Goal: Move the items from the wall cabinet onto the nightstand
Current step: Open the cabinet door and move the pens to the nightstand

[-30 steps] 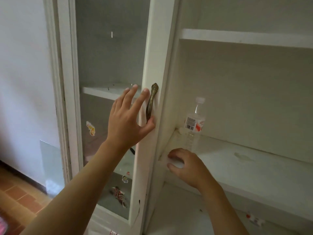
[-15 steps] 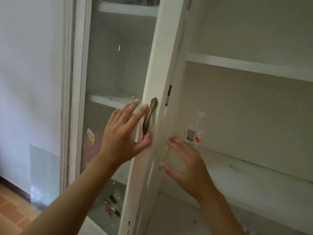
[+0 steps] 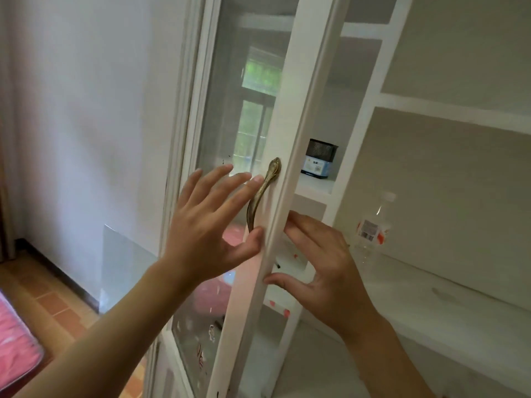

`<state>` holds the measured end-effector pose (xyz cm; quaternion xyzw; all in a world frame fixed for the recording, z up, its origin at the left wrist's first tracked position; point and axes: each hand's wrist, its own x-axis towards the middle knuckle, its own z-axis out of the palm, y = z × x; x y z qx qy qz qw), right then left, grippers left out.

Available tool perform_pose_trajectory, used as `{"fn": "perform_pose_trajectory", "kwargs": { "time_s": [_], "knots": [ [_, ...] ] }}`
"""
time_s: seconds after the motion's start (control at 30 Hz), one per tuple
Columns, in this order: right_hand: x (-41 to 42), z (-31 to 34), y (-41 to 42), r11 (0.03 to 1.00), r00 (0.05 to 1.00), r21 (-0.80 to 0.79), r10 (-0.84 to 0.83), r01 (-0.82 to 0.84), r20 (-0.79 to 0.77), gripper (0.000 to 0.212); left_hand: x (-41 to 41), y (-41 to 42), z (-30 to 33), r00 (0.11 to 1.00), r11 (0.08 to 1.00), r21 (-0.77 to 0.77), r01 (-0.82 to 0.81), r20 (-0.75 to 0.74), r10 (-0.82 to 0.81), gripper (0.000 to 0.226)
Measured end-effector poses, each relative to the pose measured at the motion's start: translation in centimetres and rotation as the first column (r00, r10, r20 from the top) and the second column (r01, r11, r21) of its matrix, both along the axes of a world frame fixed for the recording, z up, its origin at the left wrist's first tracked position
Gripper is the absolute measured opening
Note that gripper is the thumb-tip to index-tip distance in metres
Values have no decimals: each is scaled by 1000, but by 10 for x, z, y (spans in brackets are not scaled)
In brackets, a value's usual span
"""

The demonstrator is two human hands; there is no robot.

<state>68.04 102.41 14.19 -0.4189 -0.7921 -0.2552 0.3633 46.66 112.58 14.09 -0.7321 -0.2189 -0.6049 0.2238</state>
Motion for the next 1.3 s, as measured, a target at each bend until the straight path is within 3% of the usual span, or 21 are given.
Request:
{"fn": "perform_pose_trajectory", "kwargs": {
  "time_s": [0.27,0.5,0.77,0.97,1.3],
  "knots": [
    [-45,-1,1,995,995,50,81,-84,52,85,-52,-20,-9,999,998,-61,-33,-24,32,53],
    [-83,-6,5,987,988,59,150,-152,45,84,-104,-34,-69,978,972,-214,-93,-204,48,52],
    [-130,-27,23,971,970,-66,235,-231,60,92,-160,-57,-119,971,939,-313,-143,-230,71,52],
    [-158,-74,45,927,968,-276,244,-253,-67,92,-187,-65,-143,964,905,-371,-208,-237,125,48],
    [-206,-111,69,886,961,-382,275,-263,-23,93,-230,-70,-165,933,839,-416,-350,-238,271,45]
  ]
}}
